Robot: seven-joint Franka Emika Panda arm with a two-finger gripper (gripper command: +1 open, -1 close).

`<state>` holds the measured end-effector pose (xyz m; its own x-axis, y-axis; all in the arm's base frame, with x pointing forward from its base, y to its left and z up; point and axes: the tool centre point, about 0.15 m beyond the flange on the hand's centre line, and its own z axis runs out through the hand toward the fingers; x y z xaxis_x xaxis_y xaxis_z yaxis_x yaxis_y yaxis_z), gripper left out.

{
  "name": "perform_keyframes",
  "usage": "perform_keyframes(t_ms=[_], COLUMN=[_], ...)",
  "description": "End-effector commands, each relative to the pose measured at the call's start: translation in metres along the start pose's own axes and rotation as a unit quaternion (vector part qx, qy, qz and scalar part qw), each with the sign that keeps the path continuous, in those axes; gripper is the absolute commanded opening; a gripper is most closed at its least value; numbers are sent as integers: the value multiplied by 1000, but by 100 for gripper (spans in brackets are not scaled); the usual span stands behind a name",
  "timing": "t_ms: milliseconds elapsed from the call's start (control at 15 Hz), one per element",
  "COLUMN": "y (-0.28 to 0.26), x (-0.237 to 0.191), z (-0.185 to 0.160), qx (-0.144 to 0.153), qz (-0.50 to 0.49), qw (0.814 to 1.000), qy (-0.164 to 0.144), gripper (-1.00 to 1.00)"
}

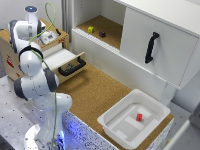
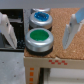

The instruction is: Push down the green button to turn on the green light

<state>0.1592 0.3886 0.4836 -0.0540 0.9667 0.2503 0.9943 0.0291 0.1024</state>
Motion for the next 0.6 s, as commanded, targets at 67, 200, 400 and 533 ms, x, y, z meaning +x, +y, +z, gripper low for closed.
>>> perform_keyframes(t_ms=[67, 200, 400, 533], y=[15, 15, 14, 13], x=[46, 49, 55, 58], z=[0, 6, 11, 17], qx=[66, 71, 76, 79], qz=[-30, -32, -32, -33], qw=[996, 995, 995, 994], qy=[-56, -60, -60, -62], gripper=[-100, -100, -100, -100])
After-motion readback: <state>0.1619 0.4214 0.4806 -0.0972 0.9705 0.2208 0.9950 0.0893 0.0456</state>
